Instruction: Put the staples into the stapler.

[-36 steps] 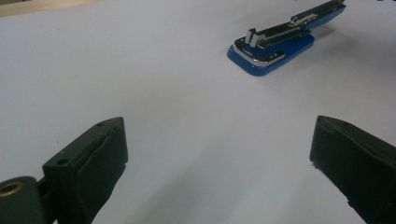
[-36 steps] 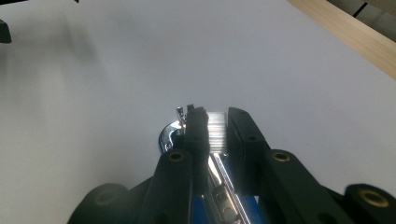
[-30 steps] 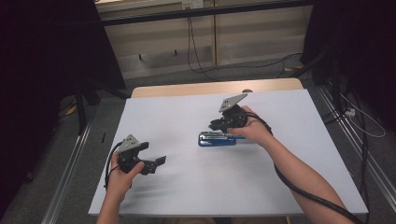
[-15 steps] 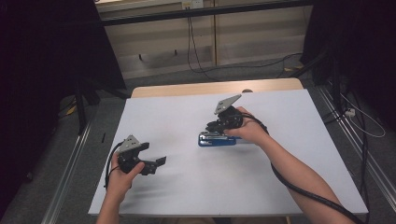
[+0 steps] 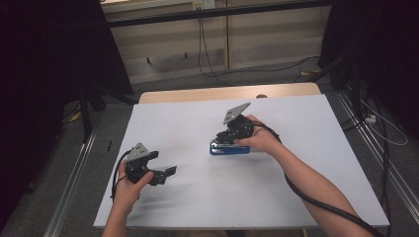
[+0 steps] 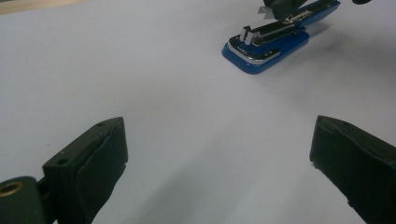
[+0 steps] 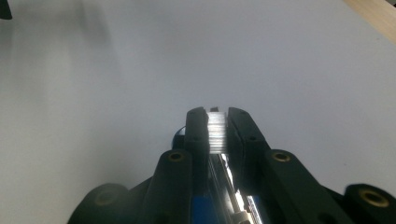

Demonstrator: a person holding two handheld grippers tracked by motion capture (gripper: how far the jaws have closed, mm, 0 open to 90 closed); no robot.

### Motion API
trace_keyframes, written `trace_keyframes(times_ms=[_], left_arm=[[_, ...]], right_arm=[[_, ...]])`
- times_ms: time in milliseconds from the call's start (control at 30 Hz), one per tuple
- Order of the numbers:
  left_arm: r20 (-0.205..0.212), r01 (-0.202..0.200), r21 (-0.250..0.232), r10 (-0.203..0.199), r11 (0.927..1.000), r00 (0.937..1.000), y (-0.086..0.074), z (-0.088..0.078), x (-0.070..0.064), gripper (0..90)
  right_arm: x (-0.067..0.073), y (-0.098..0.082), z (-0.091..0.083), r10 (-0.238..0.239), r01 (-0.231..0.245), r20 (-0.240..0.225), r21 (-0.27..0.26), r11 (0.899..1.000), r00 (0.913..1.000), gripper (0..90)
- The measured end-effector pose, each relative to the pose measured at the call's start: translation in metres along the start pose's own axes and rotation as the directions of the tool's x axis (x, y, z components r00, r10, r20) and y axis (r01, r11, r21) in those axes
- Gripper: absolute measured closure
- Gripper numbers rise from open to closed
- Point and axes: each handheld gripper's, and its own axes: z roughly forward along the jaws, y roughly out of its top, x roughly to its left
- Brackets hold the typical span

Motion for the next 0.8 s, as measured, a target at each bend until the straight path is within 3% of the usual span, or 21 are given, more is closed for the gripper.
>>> trace_keyframes(times_ms=[800], left_arm=[[0.007,0.005,-0.003,-0.005,1.0,1.0,0.0,0.001,0.001,4.3]], right_arm=[[-0.016,-0.001,0.009,-0.086,0.089,-0.084,0.031,0.996,0.9927,79.4]])
